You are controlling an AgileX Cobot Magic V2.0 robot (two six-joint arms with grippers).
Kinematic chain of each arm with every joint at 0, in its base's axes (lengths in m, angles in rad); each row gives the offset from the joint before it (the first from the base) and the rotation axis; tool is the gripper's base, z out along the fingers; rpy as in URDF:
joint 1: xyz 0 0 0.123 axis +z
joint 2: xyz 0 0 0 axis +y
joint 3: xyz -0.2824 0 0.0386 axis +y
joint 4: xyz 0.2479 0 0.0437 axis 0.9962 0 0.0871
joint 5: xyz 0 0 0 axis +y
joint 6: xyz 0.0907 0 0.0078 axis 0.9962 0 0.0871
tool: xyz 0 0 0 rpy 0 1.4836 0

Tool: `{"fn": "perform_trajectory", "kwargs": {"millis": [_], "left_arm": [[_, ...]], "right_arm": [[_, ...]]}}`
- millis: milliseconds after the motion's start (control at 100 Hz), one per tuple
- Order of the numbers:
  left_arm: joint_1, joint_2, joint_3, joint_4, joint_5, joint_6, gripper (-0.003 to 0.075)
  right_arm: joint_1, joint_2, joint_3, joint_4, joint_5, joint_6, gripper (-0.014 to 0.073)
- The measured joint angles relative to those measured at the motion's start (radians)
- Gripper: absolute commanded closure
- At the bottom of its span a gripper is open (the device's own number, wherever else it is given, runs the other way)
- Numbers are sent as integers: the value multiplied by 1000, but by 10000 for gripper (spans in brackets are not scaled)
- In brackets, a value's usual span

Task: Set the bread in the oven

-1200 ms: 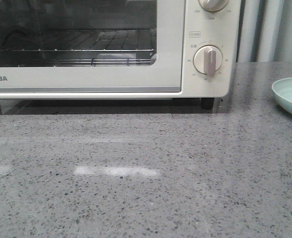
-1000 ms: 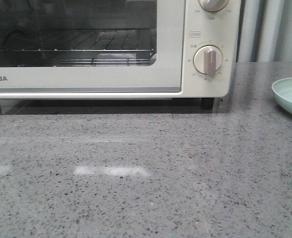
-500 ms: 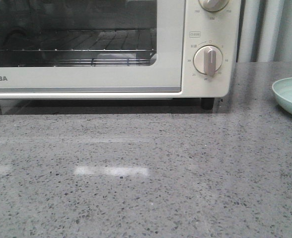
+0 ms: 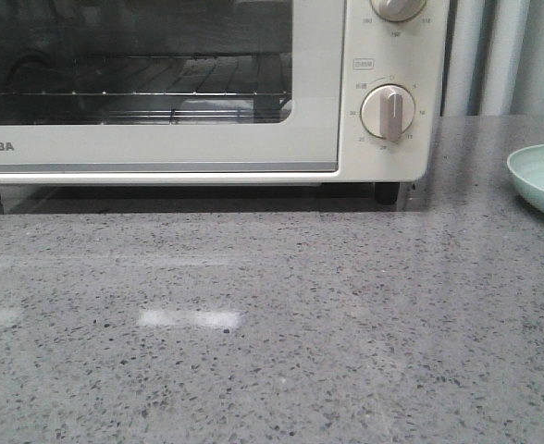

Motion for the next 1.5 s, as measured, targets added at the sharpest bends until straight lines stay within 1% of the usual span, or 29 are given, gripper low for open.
{"fn": "perform_trajectory", "kwargs": {"millis": [80,130,200,230,320,460,560,630,680,770,850,900,990,1070,1160,1230,1310,1420,1500], "left_arm": [[0,0,0,-25,-22,0,741],[0,0,0,-50,-56,0,741],[0,0,0,-135,-131,0,741],[0,0,0,-199,-168,0,741],[0,0,0,-307,-328,0,741],[1,0,0,-384,-611,0,741],[1,0,0,-402,-791,0,741],[1,0,-1,-418,-870,5,741],[1,0,0,-430,-890,11,741],[1,0,0,-437,-870,11,741],[1,0,-2,-428,-807,11,742],[1,0,-6,-412,-747,16,741],[1,0,-31,-369,-609,11,741],[1,0,-86,-323,-495,16,741],[1,0,-158,-281,-386,16,741],[1,2,-213,-265,-311,16,741],[-19,34,-273,-262,-235,16,741],[-91,134,-361,-262,-187,31,741],[-164,219,-432,-260,-173,85,741]], "right_arm": [[0,0,0,31,-80,0,669],[0,0,0,39,-159,0,669],[0,0,0,46,-282,0,668],[0,0,0,49,-335,0,668],[0,0,0,51,-505,0,668],[0,0,0,53,-699,0,669],[0,0,0,54,-770,0,668],[0,0,0,54,-787,0,668],[0,0,0,54,-795,0,668],[0,0,0,55,-796,0,668],[0,0,0,56,-733,3,668],[0,0,-4,56,-654,12,668],[0,0,-53,58,-439,26,668],[0,0,-121,58,-247,27,668],[0,18,-195,58,-109,30,668],[0,54,-244,58,-45,30,668],[0,106,-296,70,-11,32,668],[0,187,-355,108,-4,34,668],[0,240,-405,145,25,33,668]]}}
